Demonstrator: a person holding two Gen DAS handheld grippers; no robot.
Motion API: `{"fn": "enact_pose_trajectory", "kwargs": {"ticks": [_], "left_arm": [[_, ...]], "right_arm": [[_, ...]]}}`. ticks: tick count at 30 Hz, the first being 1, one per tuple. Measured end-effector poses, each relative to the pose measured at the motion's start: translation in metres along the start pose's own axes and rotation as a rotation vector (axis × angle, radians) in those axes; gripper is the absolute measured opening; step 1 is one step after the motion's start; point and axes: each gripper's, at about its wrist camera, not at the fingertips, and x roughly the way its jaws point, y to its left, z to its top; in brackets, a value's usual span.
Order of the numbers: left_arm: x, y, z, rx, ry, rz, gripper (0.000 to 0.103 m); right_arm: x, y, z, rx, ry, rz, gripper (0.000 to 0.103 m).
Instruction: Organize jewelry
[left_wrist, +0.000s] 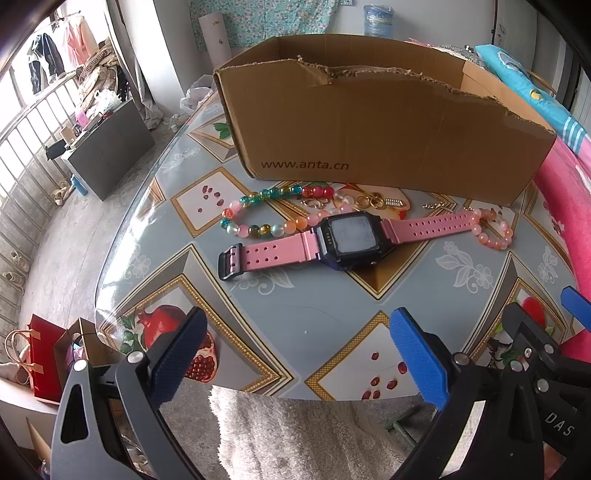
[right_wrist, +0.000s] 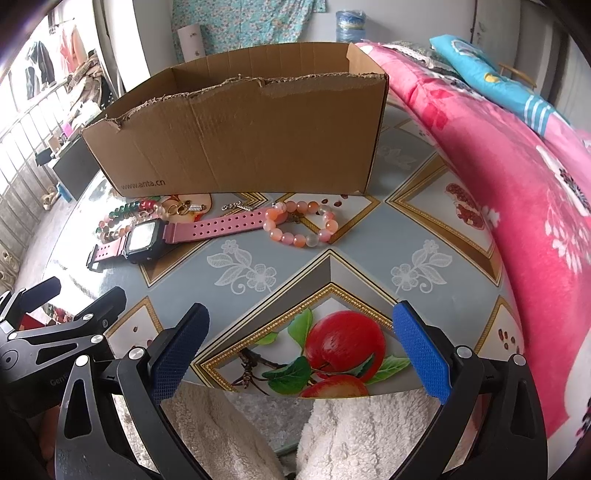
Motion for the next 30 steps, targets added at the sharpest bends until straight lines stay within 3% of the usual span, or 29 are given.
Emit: {"fn": "enact_pose_trajectory", "kwargs": {"ticks": [30], "left_arm": [[-0.0002,0.0005,0.0014,0.000,-0.002,0.001,0.097]], "right_arm": [[-0.0014,0.0007,0.0034,-0.004,-0.002,-0.026,0.096]]}}
